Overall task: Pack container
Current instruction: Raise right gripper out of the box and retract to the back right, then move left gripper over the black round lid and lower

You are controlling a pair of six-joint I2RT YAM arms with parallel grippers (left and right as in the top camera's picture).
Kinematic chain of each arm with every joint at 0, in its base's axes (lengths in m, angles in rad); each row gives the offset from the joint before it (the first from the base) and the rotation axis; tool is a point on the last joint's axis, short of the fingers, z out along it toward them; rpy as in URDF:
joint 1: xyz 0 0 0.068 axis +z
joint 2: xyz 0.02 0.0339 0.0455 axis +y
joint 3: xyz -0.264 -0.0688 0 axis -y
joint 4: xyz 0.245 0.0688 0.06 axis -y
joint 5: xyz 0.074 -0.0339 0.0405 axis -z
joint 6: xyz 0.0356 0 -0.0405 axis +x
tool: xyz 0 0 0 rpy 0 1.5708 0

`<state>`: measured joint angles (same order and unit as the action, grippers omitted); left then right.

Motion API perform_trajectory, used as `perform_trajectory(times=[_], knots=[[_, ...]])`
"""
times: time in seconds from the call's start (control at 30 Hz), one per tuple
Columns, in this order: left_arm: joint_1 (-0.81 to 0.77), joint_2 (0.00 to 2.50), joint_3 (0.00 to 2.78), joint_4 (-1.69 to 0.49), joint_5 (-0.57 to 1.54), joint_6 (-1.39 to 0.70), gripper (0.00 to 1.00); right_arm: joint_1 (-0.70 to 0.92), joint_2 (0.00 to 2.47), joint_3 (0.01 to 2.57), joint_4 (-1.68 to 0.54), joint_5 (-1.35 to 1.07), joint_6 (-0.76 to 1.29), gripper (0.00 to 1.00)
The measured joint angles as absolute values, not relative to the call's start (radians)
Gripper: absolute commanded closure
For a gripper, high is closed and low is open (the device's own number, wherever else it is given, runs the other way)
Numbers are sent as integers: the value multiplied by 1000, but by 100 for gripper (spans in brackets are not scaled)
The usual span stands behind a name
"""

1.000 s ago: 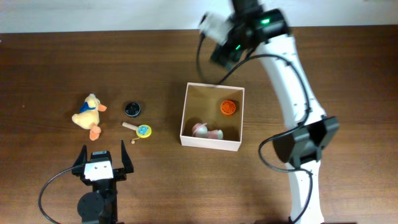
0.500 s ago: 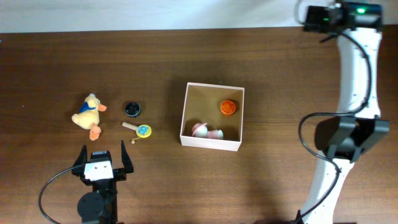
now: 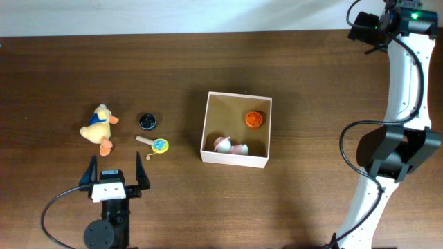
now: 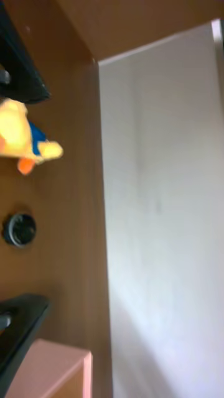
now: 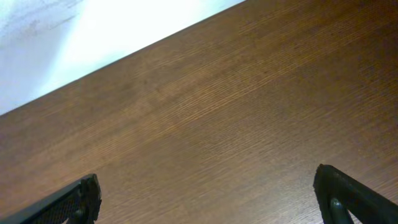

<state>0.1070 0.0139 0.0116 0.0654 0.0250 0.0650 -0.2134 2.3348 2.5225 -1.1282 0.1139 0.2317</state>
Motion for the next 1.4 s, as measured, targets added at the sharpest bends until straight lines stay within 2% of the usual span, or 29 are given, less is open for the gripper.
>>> perform_trajectory(times=[0.13, 0.23, 0.63, 0.7, 0.87, 1.1, 1.4], knots=[[107, 55, 61, 49, 39, 30, 1, -213, 2335, 2523, -1128, 111, 233, 1], [107, 156, 198, -36, 29, 17, 1, -213, 2335, 2523, -1127, 109, 234, 1], [107, 976, 1051, -637, 81, 39, 1, -213, 2335, 2522, -1128, 107, 236, 1], [107, 1107, 1166, -772, 98, 43, 1, -213, 2335, 2522, -1128, 107, 236, 1], [107, 1352, 1325, -954, 118, 45, 1, -213, 2335, 2522, -1128, 107, 236, 1], [107, 1565, 1350, -990, 210, 45, 1, -213, 2335, 2522, -1128, 107, 236, 1], [107, 1618, 1353, -875, 289, 45, 1, -213, 2335, 2522, -1128, 107, 236, 1]])
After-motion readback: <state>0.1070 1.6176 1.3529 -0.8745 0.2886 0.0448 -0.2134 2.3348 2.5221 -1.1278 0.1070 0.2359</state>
